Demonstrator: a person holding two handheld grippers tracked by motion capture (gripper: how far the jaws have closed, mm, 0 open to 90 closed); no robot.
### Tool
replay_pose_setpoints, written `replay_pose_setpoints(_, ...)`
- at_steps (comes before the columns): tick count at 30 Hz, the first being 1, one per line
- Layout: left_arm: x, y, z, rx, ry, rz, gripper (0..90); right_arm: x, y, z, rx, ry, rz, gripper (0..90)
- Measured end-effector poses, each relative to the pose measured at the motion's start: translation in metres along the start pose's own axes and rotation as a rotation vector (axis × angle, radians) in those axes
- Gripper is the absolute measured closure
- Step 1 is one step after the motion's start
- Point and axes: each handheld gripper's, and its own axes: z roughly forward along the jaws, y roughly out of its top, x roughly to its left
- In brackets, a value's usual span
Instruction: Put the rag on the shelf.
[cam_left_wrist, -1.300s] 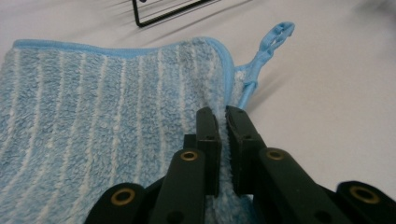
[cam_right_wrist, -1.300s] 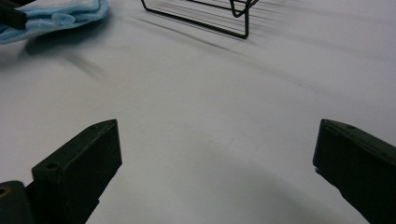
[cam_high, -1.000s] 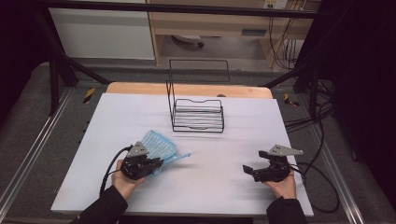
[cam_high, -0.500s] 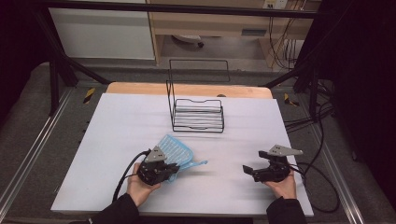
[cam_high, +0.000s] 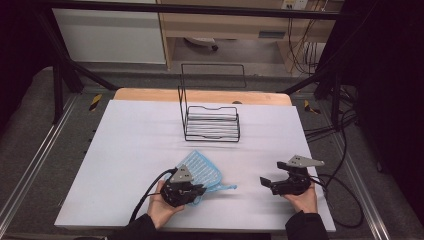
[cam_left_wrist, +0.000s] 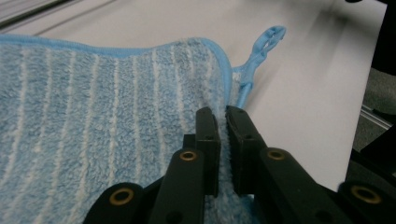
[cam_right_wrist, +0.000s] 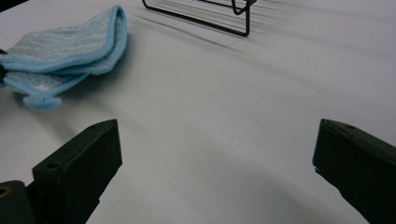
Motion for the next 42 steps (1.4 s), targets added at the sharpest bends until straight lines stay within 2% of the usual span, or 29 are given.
replay_pose_setpoints(3, 0.0, -0.004, 0.005, 0.024, -0.004, -0.012, 82.7, 0.0, 0.0, 0.0, 0.0, 0.0, 0.001, 1.9)
replay_pose_setpoints(8, 0.0, -0.006, 0.007, 0.043, -0.023, -0.024, 76.2, 0.001, 0.0, 0.001, 0.001, 0.0, 0.002, 1.9)
replay_pose_setpoints(9, -0.001, -0.006, 0.005, 0.038, -0.026, -0.031, 72.3, 0.001, 0.0, 0.001, 0.002, 0.0, 0.002, 2.0)
replay_pose_setpoints(10, -0.001, -0.005, 0.003, 0.036, -0.03, -0.034, 68.1, 0.001, 0.0, 0.001, 0.003, 0.001, 0.001, 2.0)
replay_pose_setpoints(11, -0.001, -0.005, -0.001, 0.029, -0.031, -0.041, 60.3, 0.001, 0.0, 0.001, 0.002, 0.001, 0.002, 2.0)
replay_pose_setpoints(14, 0.003, -0.003, -0.016, -0.004, -0.019, -0.065, 52.1, 0.001, 0.0, 0.001, 0.004, 0.005, -0.001, 2.2)
replay_pose_setpoints(17, 0.009, -0.006, -0.029, -0.004, 0.022, -0.093, 50.3, 0.001, -0.001, 0.002, 0.008, 0.007, -0.005, 2.3)
replay_pose_setpoints(20, 0.008, -0.011, -0.034, 0.017, 0.04, -0.097, 52.1, 0.001, -0.001, 0.002, 0.009, 0.007, -0.003, 2.4)
replay_pose_setpoints(23, 0.003, -0.017, -0.03, 0.066, 0.026, -0.105, 54.0, 0.001, -0.001, 0.002, 0.009, 0.006, 0.001, 2.4)
replay_pose_setpoints(26, -0.004, -0.021, -0.024, 0.113, 0.015, -0.088, 55.9, 0.002, -0.001, 0.002, 0.009, 0.007, 0.002, 2.4)
replay_pose_setpoints(30, -0.009, -0.026, -0.021, 0.151, 0.014, -0.081, 59.5, 0.002, -0.001, 0.002, 0.008, 0.006, -0.001, 2.4)
replay_pose_setpoints(33, -0.009, -0.03, -0.018, 0.177, 0.009, -0.097, 60.8, 0.002, -0.001, 0.002, 0.009, 0.006, -0.001, 2.4)
replay_pose_setpoints(36, -0.01, -0.032, -0.016, 0.184, 0.021, -0.091, 64.7, 0.002, -0.001, 0.002, 0.009, 0.006, -0.001, 2.4)
replay_pose_setpoints(39, -0.013, -0.033, -0.014, 0.193, 0.056, -0.066, 71.3, 0.002, -0.001, 0.002, 0.008, 0.005, -0.001, 2.4)
replay_pose_setpoints(42, -0.014, -0.033, -0.014, 0.196, 0.07, -0.065, 73.8, 0.002, -0.001, 0.002, 0.01, 0.006, -0.001, 2.4)
